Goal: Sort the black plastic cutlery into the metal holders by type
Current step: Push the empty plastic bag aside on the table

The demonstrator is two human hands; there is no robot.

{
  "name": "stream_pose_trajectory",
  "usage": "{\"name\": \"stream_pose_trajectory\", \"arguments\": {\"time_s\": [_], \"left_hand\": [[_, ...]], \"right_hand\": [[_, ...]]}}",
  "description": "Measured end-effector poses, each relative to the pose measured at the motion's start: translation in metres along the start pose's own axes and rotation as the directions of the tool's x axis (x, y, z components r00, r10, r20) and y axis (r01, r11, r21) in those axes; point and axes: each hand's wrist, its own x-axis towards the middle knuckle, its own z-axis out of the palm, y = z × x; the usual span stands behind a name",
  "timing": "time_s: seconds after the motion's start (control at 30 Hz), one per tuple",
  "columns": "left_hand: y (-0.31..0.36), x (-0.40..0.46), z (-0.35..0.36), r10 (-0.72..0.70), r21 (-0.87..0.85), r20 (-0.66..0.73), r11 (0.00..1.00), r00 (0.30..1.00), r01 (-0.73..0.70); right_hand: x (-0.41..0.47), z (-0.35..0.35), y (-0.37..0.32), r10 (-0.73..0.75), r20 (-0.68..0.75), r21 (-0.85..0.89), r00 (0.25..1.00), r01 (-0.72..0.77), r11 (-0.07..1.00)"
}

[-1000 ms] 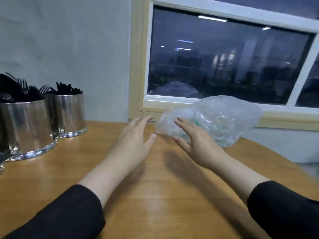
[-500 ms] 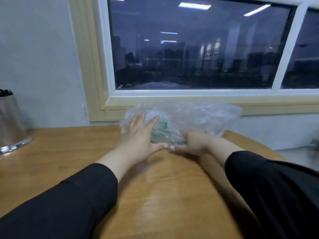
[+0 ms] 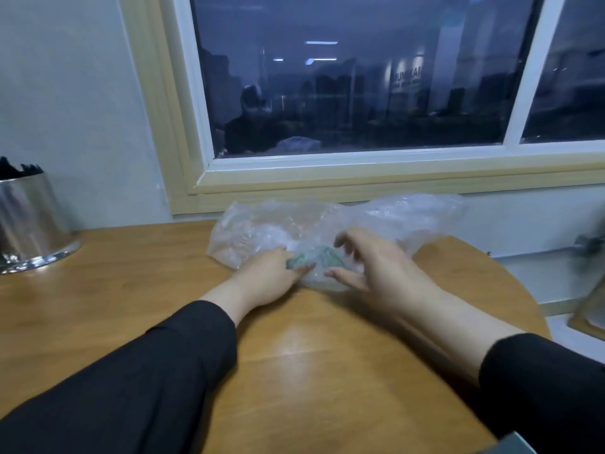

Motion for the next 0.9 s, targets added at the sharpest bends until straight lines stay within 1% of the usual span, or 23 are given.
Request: {"name": "stream_pose_trajectory", "arguments": {"time_s": [0.03,0.07,0.1,0.13,0.17,0.2,0.23,0.27,0.3,0.33,0.37,0.4,0.43,0.5,0.53,0.57,0.63,0.67,0.73,0.8,0.83,0.87,0.9], "left_hand": [[0.004,-0.003,0.001,-0.012,-0.071,-0.029,0.997,1.0,0.01],[0.01,-0.008,0.0,-0.026,-0.154,-0.056,0.988,0.998,0.017],[0.015,-0.011,0.0,-0.042,-0.248,-0.079,0.969,0.996,0.022],[0.02,-0.013,0.001,-0.051,-0.356,-0.097,0.934,0.994,0.013],[0.025,-0.016,0.002,-0.057,-0.452,-0.11,0.892,0.992,0.001],[0.031,-0.02,0.004,-0.061,-0.516,-0.13,0.857,0.99,-0.015],[0.036,-0.023,0.005,-0.071,-0.548,-0.153,0.836,0.986,-0.025],[0.04,-0.026,0.009,-0.082,-0.553,-0.196,0.832,0.977,-0.041],[0.041,-0.026,0.014,-0.077,-0.501,-0.26,0.863,0.962,-0.067],[0.042,-0.026,0.017,-0.054,-0.383,-0.324,0.92,0.944,-0.079],[0.042,-0.025,0.021,-0.014,-0.226,-0.375,0.971,0.927,-0.077],[0.043,-0.028,0.022,0.019,-0.115,-0.367,0.991,0.93,-0.066],[0.042,-0.029,0.023,0.037,-0.114,-0.302,0.991,0.953,-0.075],[0.042,-0.035,0.023,0.09,-0.312,-0.07,0.944,0.993,-0.108],[0.042,-0.037,0.024,0.13,-0.38,0.016,0.918,0.991,-0.114],[0.043,-0.039,0.024,0.169,-0.383,0.056,0.914,0.984,-0.135],[0.045,-0.044,0.025,0.203,-0.331,0.066,0.928,0.977,-0.171],[0.046,-0.044,0.028,0.2,-0.332,0.056,0.928,0.978,-0.171],[0.053,-0.042,0.032,0.158,-0.366,0.0,0.919,0.987,-0.147],[0.064,-0.039,0.038,0.092,-0.448,-0.057,0.887,0.994,-0.108],[0.073,-0.04,0.041,0.069,-0.517,-0.086,0.849,0.994,-0.104],[0.083,-0.039,0.045,0.041,-0.614,-0.118,0.782,0.992,-0.105],[0.096,-0.039,0.049,0.002,-0.729,-0.128,0.678,0.992,-0.095]], "right_hand": [[-0.01,-0.007,-0.001,-0.028,-0.128,-0.124,0.991,0.012,0.992],[-0.017,-0.013,0.0,-0.018,-0.192,-0.221,0.981,-0.026,0.975],[-0.022,-0.022,0.0,0.042,-0.178,-0.283,0.983,-0.092,0.955],[-0.027,-0.028,0.001,0.136,-0.111,-0.3,0.984,-0.164,0.94],[-0.031,-0.032,0.001,0.24,-0.011,-0.271,0.971,-0.234,0.934],[-0.034,-0.035,0.002,0.327,0.098,-0.186,0.94,-0.305,0.934],[-0.037,-0.034,0.003,0.373,0.194,-0.063,0.907,-0.368,0.928],[-0.041,-0.032,0.002,0.388,0.264,0.044,0.883,-0.413,0.91],[-0.045,-0.028,-0.001,0.393,0.302,0.087,0.868,-0.436,0.896],[-0.048,-0.023,-0.004,0.401,0.305,0.075,0.864,-0.442,0.894],[-0.05,-0.018,-0.008,0.409,0.28,0.046,0.868,-0.438,0.898],[-0.051,-0.013,-0.011,0.418,0.24,0.023,0.876,-0.436,0.9],[-0.05,-0.01,-0.014,0.419,0.207,0.025,0.884,-0.433,0.901],[-0.048,-0.009,-0.017,0.415,0.175,0.11,0.893,-0.437,0.893],[-0.048,-0.008,-0.017,0.411,0.161,0.164,0.897,-0.435,0.885],[-0.048,-0.008,-0.016,0.402,0.136,0.207,0.905,-0.423,0.882],[-0.049,-0.006,-0.013,0.396,0.061,0.306,0.916,-0.395,0.867],[-0.05,-0.004,-0.012,0.412,0.039,0.373,0.911,-0.395,0.839],[-0.052,-0.002,-0.011,0.457,0.002,0.47,0.89,-0.404,0.785],[-0.058,-0.004,-0.009,0.482,-0.079,0.47,0.873,-0.393,0.79],[-0.062,-0.007,-0.007,0.468,-0.124,0.425,0.875,-0.379,0.822],[-0.068,-0.011,-0.003,0.448,-0.151,0.363,0.881,-0.372,0.854],[-0.076,-0.017,0.0,0.433,-0.161,0.304,0.887,-0.373,0.877]]}}
